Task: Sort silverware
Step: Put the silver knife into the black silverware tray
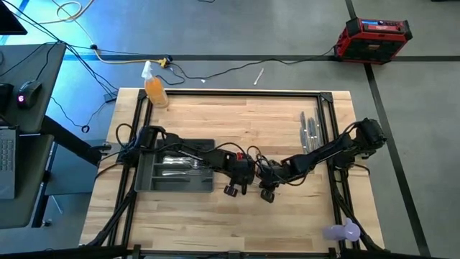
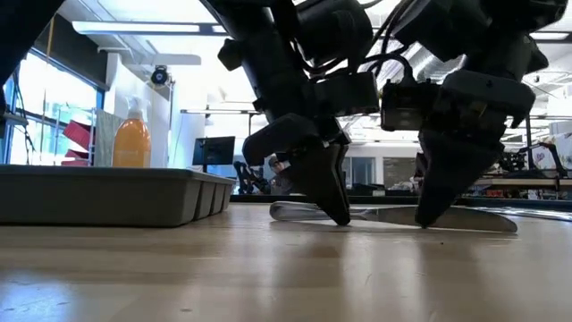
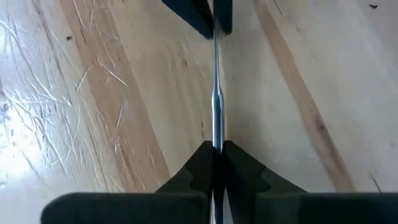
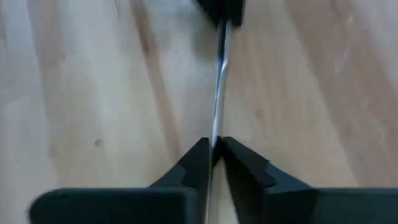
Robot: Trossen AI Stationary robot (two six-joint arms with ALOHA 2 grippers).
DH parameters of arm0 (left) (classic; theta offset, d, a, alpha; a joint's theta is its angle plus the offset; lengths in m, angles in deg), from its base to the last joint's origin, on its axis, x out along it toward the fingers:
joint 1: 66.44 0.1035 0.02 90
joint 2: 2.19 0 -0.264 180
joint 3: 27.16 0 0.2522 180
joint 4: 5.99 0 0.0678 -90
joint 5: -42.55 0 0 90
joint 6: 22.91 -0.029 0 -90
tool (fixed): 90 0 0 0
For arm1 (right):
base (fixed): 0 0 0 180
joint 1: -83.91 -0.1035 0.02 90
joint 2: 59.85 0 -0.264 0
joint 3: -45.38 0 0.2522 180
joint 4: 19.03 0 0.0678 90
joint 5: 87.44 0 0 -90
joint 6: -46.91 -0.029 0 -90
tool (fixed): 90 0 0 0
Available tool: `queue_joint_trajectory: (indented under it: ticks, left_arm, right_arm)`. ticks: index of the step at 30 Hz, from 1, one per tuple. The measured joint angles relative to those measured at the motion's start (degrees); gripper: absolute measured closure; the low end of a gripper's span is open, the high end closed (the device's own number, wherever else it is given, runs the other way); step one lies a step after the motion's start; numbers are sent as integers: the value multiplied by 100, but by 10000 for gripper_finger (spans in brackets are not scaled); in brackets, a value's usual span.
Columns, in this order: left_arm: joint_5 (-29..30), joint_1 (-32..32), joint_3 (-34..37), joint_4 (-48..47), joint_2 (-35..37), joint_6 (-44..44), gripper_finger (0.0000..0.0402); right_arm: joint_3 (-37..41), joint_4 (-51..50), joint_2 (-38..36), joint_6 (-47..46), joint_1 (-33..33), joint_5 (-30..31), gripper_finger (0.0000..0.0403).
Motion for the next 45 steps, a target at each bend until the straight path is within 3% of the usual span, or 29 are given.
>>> queue_joint_trajectory:
  ticks: [6, 10, 15, 20, 24, 27, 34, 45]
  left_arm:
    - [776, -283, 36, -588, 315, 1, 400]
    - [1635, -466, 36, -1130, 665, 7, 400]
    - [2266, -708, 33, -2077, 1546, 421, 401]
    - [1853, -962, 22, -3795, 2417, 1710, 401]
    - [1421, -1207, 533, -4651, 3099, 2788, 401]
    - [859, -1293, 1317, -4567, 3751, 3337, 401]
    - [699, -1365, 3179, -4184, 5090, 4339, 402]
    - [269, -1369, 4909, -2954, 5475, 4397, 396]
  right_arm:
    - [-731, -1208, -6, 36, 39, -980, 265]
    - [-1473, -2251, -8, 301, -69, -748, 223]
    - [-2577, -3436, -23, 564, -428, -98, 209]
    - [-3346, -4191, -32, 296, -1050, 1248, 209]
    - [-3465, -4219, -34, -66, -1608, 2075, 209]
    - [-3404, -4165, -34, -504, -1874, 2487, 208]
    - [-3353, -4119, -32, -791, -2079, 2971, 208]
    - [-3353, -4110, -33, -746, -1752, 3060, 208]
